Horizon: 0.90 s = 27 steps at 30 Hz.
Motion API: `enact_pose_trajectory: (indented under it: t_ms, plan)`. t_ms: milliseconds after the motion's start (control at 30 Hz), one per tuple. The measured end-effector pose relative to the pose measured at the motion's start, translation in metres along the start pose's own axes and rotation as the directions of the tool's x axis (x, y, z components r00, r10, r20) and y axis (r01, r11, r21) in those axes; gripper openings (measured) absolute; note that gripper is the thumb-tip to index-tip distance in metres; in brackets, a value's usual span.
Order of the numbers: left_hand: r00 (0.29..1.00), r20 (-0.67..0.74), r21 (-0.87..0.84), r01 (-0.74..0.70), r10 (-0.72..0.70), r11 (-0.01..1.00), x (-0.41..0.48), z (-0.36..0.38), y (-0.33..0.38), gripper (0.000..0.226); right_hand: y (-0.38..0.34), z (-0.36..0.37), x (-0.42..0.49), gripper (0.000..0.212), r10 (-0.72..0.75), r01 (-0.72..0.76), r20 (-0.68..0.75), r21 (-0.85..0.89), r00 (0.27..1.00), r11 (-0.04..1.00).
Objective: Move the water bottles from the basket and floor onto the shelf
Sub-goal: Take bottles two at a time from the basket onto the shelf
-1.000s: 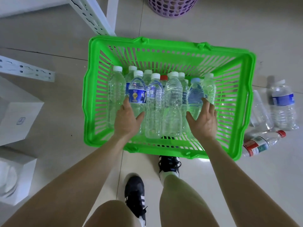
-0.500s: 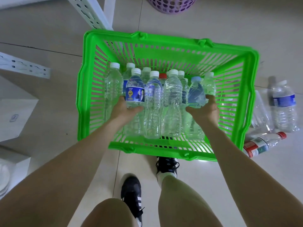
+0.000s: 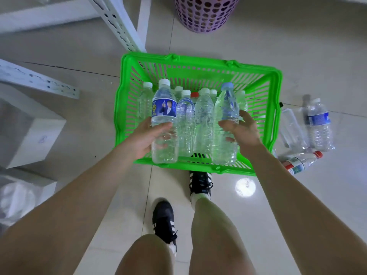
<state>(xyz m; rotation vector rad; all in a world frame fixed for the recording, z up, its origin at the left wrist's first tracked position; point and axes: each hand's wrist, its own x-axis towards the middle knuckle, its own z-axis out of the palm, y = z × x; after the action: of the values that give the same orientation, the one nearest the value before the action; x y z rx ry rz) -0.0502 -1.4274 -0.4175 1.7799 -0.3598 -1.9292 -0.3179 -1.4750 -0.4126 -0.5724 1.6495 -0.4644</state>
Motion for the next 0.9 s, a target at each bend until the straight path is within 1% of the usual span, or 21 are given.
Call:
enact_pose_trajectory:
  t_ms: [67,133,200,233,300,400,467,533,633,733,767,867,900]
  plan:
    - [1.000,0.016,-0.007,-0.010,0.010,1.000,-0.024,0.002,0.006,0.058,-0.013,-0.001,-0.027,0.069,-0.033,0.032,0.017,0.037,0.999,0.999]
    - [0.999,0.024,-0.011,-0.026,0.027,1.000,-0.053,0.006,0.014,0.054,-0.026,-0.002,-0.056,0.061,-0.061,0.059,0.029,0.074,0.998,0.996]
    - [0.998,0.040,0.003,-0.048,0.047,0.999,-0.083,0.010,0.023,0.050,-0.038,-0.002,-0.089,0.048,-0.090,0.085,0.035,0.121,0.995,0.989]
    - [0.997,0.051,0.009,-0.058,0.057,0.998,-0.100,0.011,0.027,0.048,-0.043,-0.002,-0.105,0.047,-0.105,0.098,0.038,0.142,0.994,0.985]
    - [0.995,0.072,0.005,-0.069,0.068,0.998,-0.135,0.014,0.036,0.048,-0.052,-0.001,-0.140,0.052,-0.138,0.131,0.034,0.164,0.990,0.978]
    - [0.992,0.086,-0.003,-0.097,0.097,0.995,-0.184,0.020,0.051,0.063,-0.063,-0.005,-0.188,0.060,-0.190,0.182,0.018,0.212,0.982,0.960]
    - [0.987,0.092,0.009,-0.135,0.133,0.991,-0.215,0.024,0.061,0.066,-0.072,-0.008,-0.219,0.060,-0.214,0.201,0.025,0.252,0.977,0.947]
    - [0.979,0.097,0.013,-0.179,0.177,0.984,-0.244,0.030,0.072,0.060,-0.082,-0.012,-0.247,0.063,-0.236,0.219,0.026,0.283,0.971,0.934]
    - [0.965,0.121,0.026,-0.237,0.233,0.971,-0.290,0.042,0.091,0.049,-0.101,-0.021,-0.285,0.076,-0.262,0.238,0.040,0.303,0.964,0.923]
    - [0.952,0.143,0.059,-0.282,0.271,0.958,-0.331,0.056,0.109,0.044,-0.124,-0.037,-0.323,0.088,-0.292,0.266,0.045,0.301,0.955,0.916]
    - [0.948,0.143,0.058,-0.293,0.283,0.954,-0.343,0.061,0.114,0.043,-0.132,-0.043,-0.334,0.087,-0.307,0.280,0.042,0.308,0.951,0.909]
    - [0.931,0.141,0.028,-0.345,0.338,0.938,-0.378,0.078,0.131,0.043,-0.158,-0.064,-0.368,0.070,-0.368,0.331,0.062,0.320,0.928,0.888]
    - [0.922,0.141,0.016,-0.365,0.359,0.931,-0.391,0.085,0.138,0.044,-0.167,-0.071,-0.380,0.069,-0.387,0.346,0.072,0.319,0.919,0.882]
